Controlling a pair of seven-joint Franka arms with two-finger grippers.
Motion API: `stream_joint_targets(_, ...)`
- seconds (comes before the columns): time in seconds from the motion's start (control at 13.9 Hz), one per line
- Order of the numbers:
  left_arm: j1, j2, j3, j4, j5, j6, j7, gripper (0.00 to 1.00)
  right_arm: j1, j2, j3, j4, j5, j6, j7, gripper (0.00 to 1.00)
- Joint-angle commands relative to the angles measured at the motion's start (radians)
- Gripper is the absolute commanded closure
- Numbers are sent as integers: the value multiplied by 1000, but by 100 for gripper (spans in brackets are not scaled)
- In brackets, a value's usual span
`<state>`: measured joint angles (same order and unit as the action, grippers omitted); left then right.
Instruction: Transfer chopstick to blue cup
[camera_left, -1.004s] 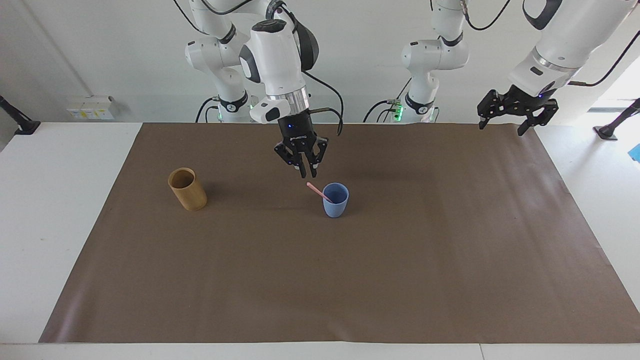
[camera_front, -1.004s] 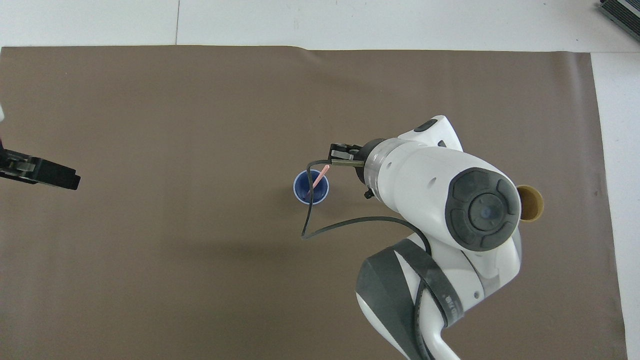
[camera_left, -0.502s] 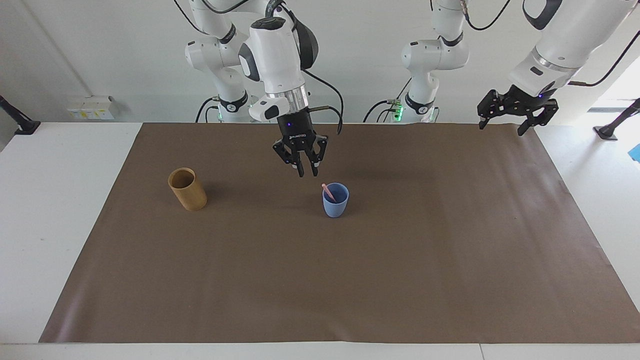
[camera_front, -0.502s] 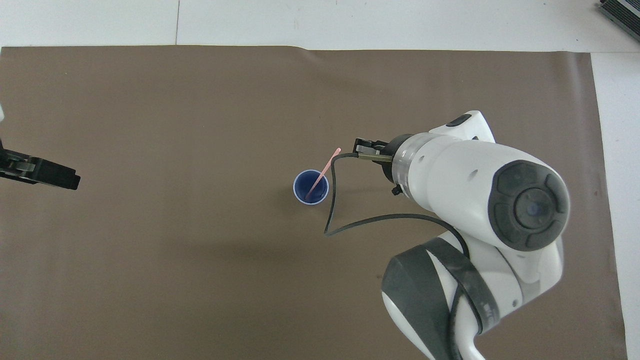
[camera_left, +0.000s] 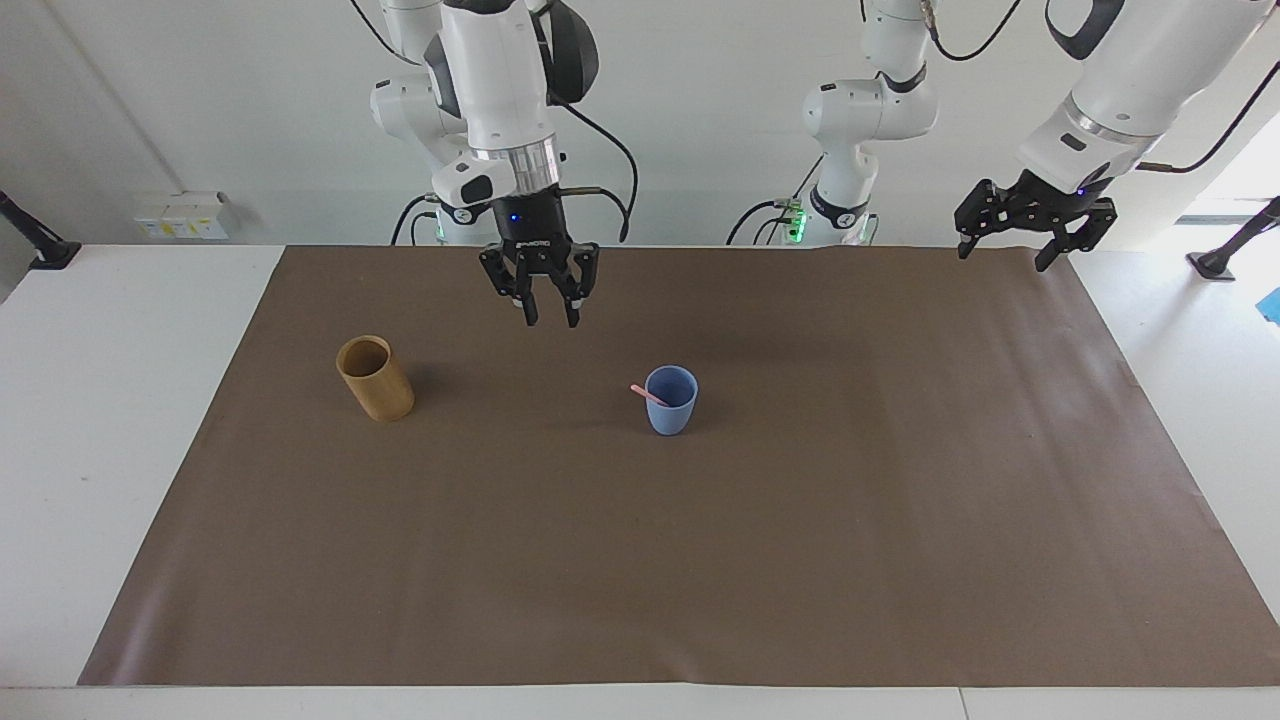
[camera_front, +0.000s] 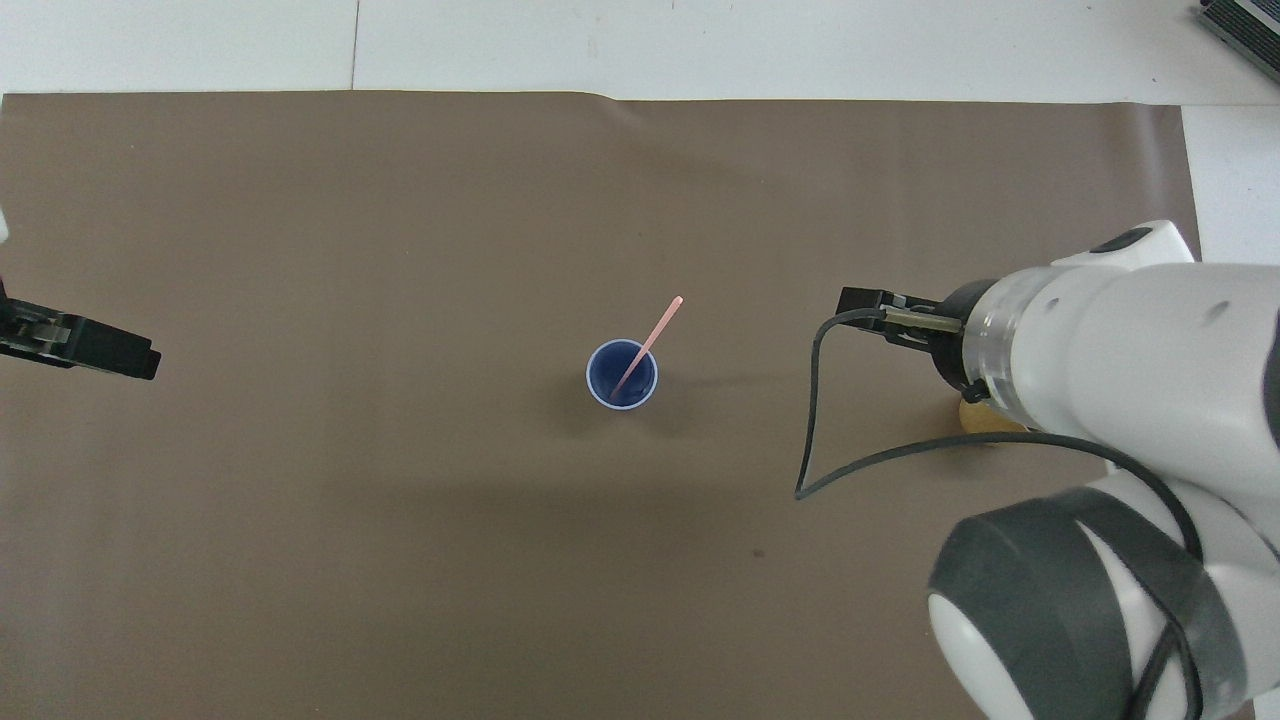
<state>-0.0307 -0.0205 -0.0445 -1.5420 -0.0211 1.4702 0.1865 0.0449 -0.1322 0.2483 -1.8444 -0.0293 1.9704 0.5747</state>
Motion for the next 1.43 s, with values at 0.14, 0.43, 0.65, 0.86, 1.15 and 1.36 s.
stream_joint_targets(0.14,20,-22,-8,-20,-13,-4,10,0,-28,-35,-67,34,0,-120,-180,0)
stream_joint_targets(0.43,20,-22,-8,-20,-13,-4,10,0,-28,-34,-153,92,11,-250,-346,0)
stream_joint_targets(0.65,20,-22,-8,-18,-13,-4,10,0,-34,-26,-182,131,69,-321,-366,0)
stream_joint_targets(0.86,20,-22,-8,-20,-13,-4,10,0,-34,18,-192,220,52,-402,-368,0)
stream_joint_targets(1.15,20,-22,-8,-20,-13,-4,10,0,-42,57,-193,292,40,-487,-369,0)
stream_joint_targets(1.36,20,-22,-8,-18,-13,-4,10,0,-51,77,-193,307,42,-498,-380,0)
